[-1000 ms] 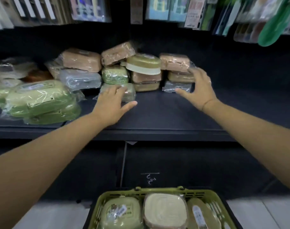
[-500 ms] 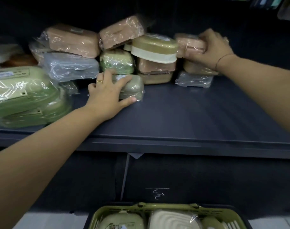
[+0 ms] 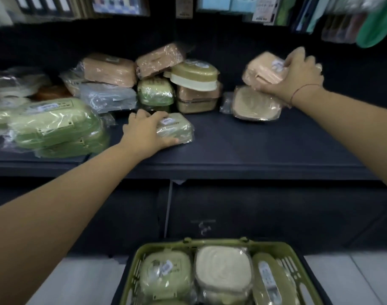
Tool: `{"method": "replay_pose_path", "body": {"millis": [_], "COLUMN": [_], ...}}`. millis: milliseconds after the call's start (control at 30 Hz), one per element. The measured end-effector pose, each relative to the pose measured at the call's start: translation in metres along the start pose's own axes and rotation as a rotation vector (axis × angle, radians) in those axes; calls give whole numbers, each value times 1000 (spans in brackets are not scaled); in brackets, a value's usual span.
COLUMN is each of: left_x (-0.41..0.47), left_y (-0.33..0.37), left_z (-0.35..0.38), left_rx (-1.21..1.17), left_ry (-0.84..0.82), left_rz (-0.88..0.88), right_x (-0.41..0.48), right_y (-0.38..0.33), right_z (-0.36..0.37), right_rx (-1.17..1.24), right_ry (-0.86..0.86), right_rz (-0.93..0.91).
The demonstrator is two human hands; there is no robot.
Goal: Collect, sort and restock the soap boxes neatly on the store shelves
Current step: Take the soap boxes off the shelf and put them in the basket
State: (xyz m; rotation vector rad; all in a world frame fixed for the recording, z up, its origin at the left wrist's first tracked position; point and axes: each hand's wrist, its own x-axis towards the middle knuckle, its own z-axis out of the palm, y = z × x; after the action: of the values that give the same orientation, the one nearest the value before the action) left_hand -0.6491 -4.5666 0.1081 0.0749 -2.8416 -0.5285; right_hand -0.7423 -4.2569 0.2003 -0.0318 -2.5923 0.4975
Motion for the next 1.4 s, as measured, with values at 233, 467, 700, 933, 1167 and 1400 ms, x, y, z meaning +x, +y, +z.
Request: {"method": "replay_pose_path", "body": {"millis": [233,467,700,933,1167,1400], "left_x": [-148,-304,-348,-355,-360,-357], "left_y": [16,-8,-34,-31,-33,-37], "left_z": [-14,30,87,90,100,101], "left_rx": [-326,-542,-298,-141,-226,-82], "left_ry": [123,-642,-993,-1076,-1167,-1376], "left_rz": [260,110,73,145,71,120], "right_x": [-184,-347,-434,-472,-477,-486], "right_y": [34,76,117,131,144,151], "right_z": [-69,-54,29,67,95,121], "right_rx": [391,334,236,181,80,14], "right_ry": [-269,-1063,-1488,-1342,-1370,-1365], "right_rz": [-76,-105,63,249,349,483]}}
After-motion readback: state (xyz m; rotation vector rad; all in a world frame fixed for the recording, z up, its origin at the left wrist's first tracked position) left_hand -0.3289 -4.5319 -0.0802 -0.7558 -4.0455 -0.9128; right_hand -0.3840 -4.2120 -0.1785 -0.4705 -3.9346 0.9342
